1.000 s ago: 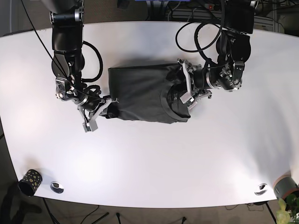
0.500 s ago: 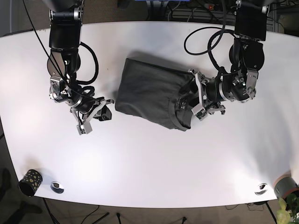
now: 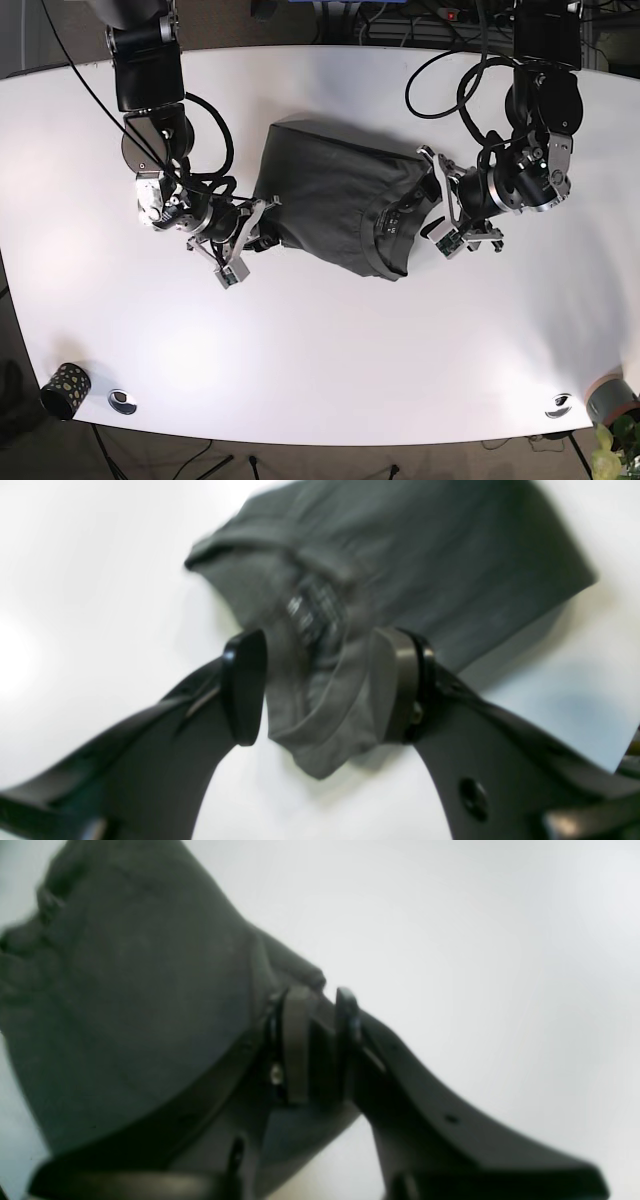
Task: Fold the T-shirt properly
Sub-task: 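Grasp the grey bundle's edges with both grippers, then hand the grey bundle to the left gripper, right gripper releasing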
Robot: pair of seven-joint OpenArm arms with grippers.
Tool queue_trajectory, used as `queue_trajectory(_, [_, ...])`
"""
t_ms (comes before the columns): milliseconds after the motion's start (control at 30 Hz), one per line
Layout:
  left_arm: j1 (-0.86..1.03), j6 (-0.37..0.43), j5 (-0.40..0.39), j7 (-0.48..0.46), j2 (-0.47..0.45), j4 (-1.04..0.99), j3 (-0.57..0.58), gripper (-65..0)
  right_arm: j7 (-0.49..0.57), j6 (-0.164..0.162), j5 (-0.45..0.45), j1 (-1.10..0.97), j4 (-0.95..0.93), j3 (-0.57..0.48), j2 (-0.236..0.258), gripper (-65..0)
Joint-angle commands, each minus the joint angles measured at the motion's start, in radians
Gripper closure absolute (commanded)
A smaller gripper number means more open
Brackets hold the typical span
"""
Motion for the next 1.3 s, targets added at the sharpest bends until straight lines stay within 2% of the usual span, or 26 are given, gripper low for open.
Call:
queue_trajectory(0, [-0.015,-0.001,-0.02,-0.027,0.009,0.019,-0.001,-30.4,0.019,0.008,0.001,-0.006,0.022,-0.016,0.007,-8.1])
queue_trajectory(333, [0.007,-0.001,-0.02,-0.027,0.017,0.019,-0.007,-30.4,0.017,0.007,-0.002,-0.184,0.177,-0.176,-0.007,-8.1])
queue_trajectory(567, [0.008,-0.001,-0.02,-0.027,0.014,0.019,-0.062,-30.4,0.017,0.007,-0.001,-0.235,0.242,-0.342,-0.072,-8.1])
queue_trajectory(667, [0.013,-0.001,-0.02,-0.027,0.014,0.019,-0.072,-30.4,0.017,0.007,-0.001,-0.229,0.242,-0.437,-0.11,-8.1])
queue_trajectory(800, [0.014,0.007,-0.007,-0.027,0.014,0.021,-0.081,-30.6,0.017,0.007,-0.011,-0.215,0.237,-0.492,-0.171,-8.1])
queue_trajectory(900, [0.017,0.062,0.014,-0.027,0.014,0.022,-0.081,-30.7,0.017,0.007,-0.008,-0.189,0.235,-0.5,-0.184,-8.1])
queue_trajectory(1000, [0.04,0.082,0.034,-0.027,0.014,0.022,-0.084,-31.0,0.017,0.007,-0.008,-0.18,0.24,-0.5,-0.187,-8.1])
queue_trajectory(1100, [0.049,0.104,0.058,-0.029,0.017,0.024,-0.085,-34.2,0.017,0.007,-0.008,-0.161,0.242,-0.458,-0.179,-7.9])
queue_trajectory(1200, [0.08,0.154,0.066,-0.044,0.017,0.035,-0.087,-37.2,0.017,0.008,-0.008,-0.163,0.242,-0.392,-0.152,-7.9])
queue_trajectory(1267, [0.123,0.179,0.072,-0.092,0.017,0.068,-0.081,-40.0,0.017,0.008,-0.008,-0.163,0.242,-0.348,-0.13,-7.9])
